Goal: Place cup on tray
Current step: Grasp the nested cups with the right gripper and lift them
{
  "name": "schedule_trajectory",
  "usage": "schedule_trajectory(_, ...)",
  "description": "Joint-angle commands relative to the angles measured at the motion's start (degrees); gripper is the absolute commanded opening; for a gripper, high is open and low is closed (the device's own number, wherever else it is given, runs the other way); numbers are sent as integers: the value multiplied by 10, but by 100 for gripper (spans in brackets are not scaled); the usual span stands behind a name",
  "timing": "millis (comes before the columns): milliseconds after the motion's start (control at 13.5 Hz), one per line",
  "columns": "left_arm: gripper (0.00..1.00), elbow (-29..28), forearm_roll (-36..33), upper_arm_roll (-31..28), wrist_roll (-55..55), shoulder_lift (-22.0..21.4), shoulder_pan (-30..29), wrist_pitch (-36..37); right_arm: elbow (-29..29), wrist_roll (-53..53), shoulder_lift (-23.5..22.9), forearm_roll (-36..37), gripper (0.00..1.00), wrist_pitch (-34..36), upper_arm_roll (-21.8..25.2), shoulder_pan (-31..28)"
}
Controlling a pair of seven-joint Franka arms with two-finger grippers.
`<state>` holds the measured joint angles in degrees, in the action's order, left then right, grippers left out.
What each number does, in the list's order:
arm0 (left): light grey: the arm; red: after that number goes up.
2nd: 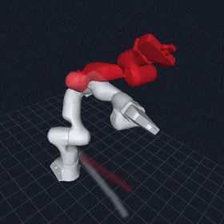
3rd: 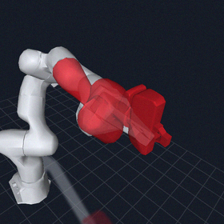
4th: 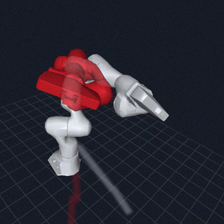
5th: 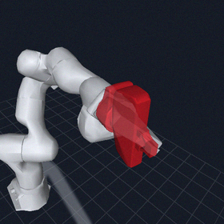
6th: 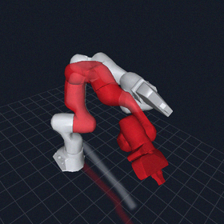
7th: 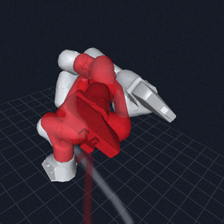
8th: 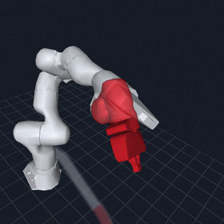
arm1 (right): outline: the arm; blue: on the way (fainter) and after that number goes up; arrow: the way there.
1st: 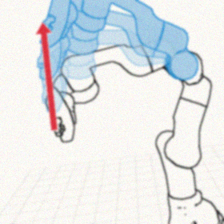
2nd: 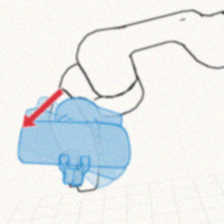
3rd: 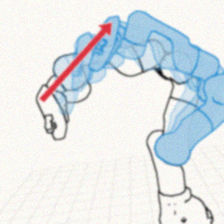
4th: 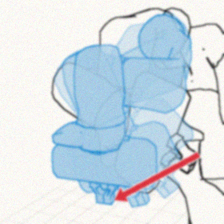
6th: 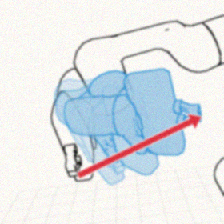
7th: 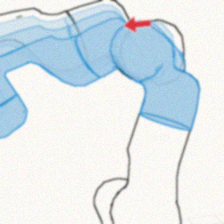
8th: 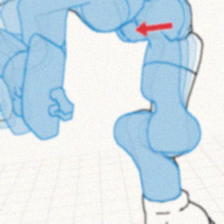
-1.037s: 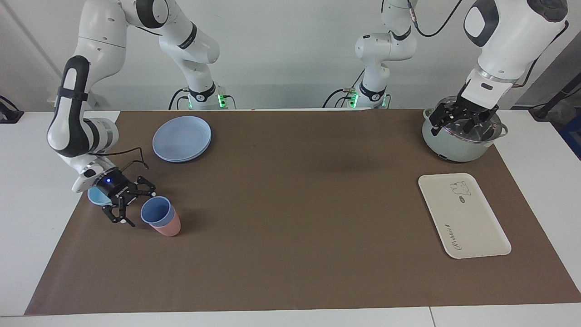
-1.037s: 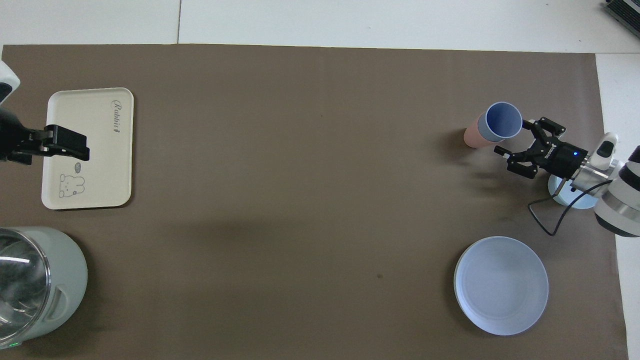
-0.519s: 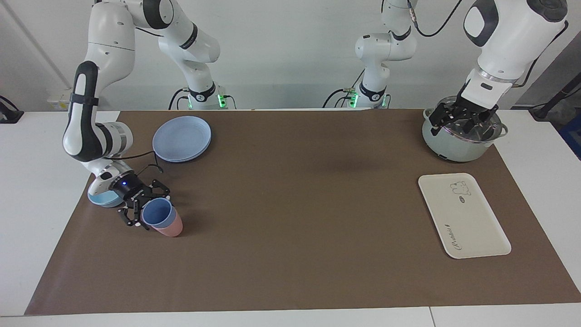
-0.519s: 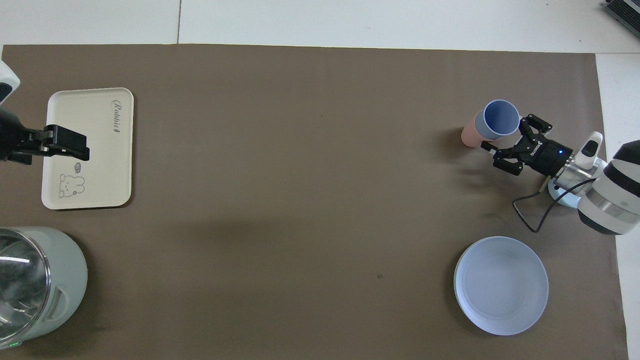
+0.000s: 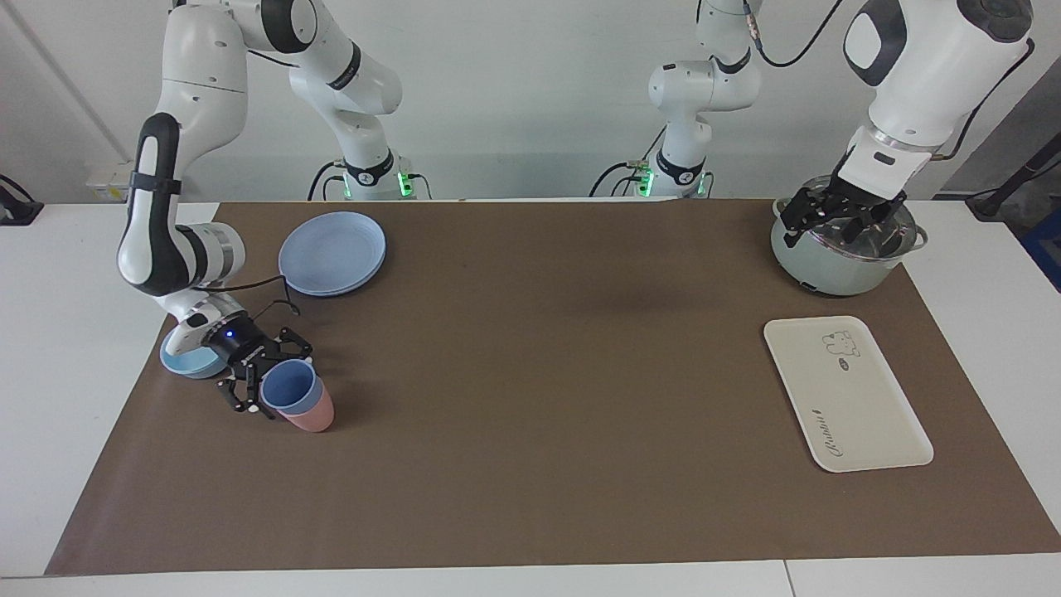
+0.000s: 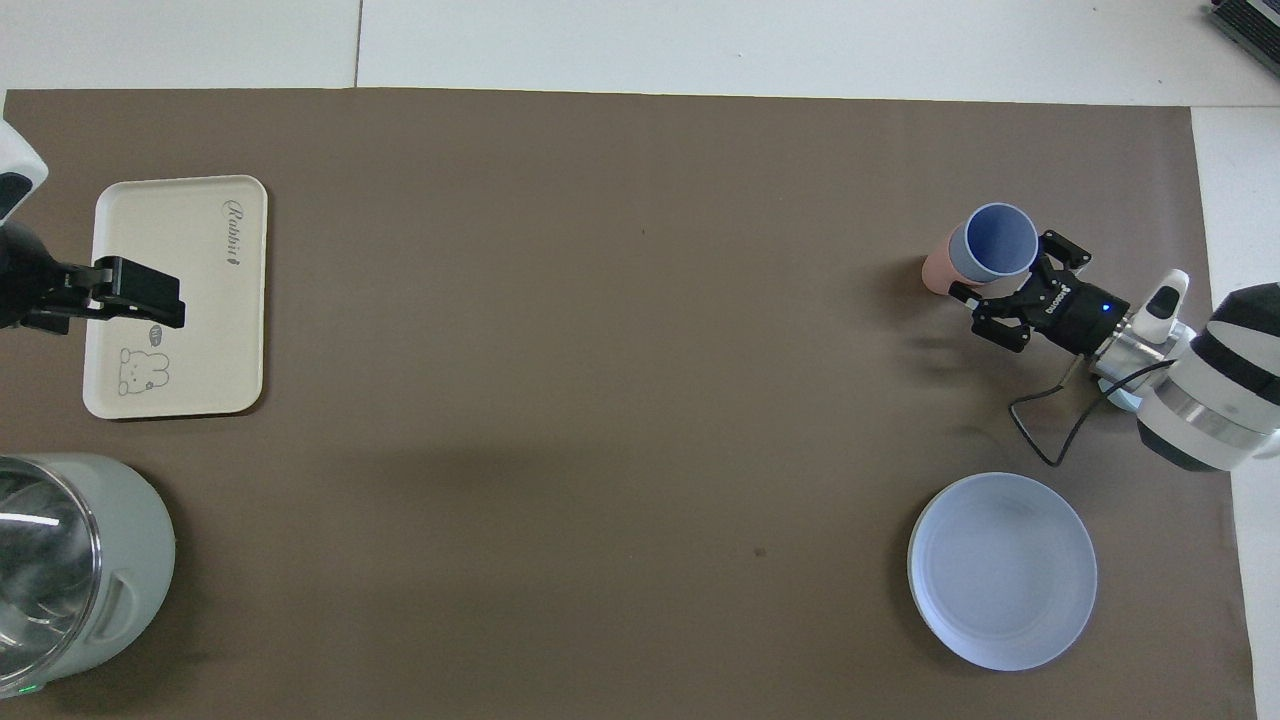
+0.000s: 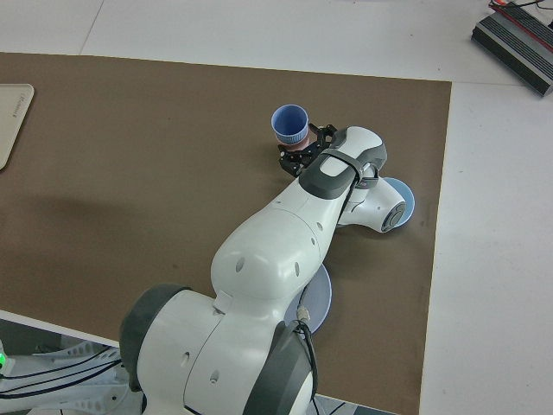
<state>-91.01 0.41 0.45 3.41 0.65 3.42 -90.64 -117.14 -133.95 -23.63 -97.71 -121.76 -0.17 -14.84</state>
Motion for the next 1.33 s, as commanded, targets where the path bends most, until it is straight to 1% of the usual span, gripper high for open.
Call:
schedule_trajectory(0, 100, -5, -25, 1, 0, -12, 3, 20, -13, -29, 7, -30, 100, -15, -4, 8)
schedule_trajectory(74, 100, 0, -38, 2, -1, -9, 4, 27, -13, -29, 7, -30, 100, -16, -4, 8)
schedule_trajectory(148, 100, 2, -42, 3, -1, -9, 5, 28, -13, -30, 6, -30, 80, -16, -4, 10)
schedule_trajectory(222, 100, 5, -43, 3, -2, -7, 5, 29, -13, -37, 6, -30, 15, -17, -4, 10)
schedule_trajectory(296, 100, 7, -42, 3, -3, -7, 5, 30, -11, -35, 6, -30, 0, -19, -4, 9)
schedule_trajectory(444, 100, 5, -38, 7, -1, -8, 5, 23, -4, -24, 13, -20, 0, -20, -4, 10)
schedule_trajectory(519, 100, 4, -37, 7, 0, -10, 8, 25, -4, -7, 28, -4, 0, -23, -4, 10)
schedule_trajectory(593, 100, 0, -34, 8, -1, -14, 9, 22, -3, 23, 42, 28, 0, -43, -5, 19)
schedule_trajectory(741, 100, -7, -34, 8, 1, -15, 10, 21, 8, 142, 86, 142, 0, -86, -4, 35)
schedule_trajectory(963, 100, -5, -33, 8, 3, -14, 20, 17, 46, 332, 124, 350, 0, -86, -4, 48)
schedule_trajectory(1037, 100, -10, -10, 10, 4, -15, 21, 7, 59, 390, 133, 418, 0, -81, -6, 50)
schedule_trajectory(1185, 100, -34, 96, 9, 32, -21, 21, -43, 72, 472, 154, 523, 0, -74, -13, 60)
schedule_trajectory(1259, 100, -40, 139, 10, 48, -21, 28, -74, 75, 523, 169, 571, 0, -70, -13, 82)
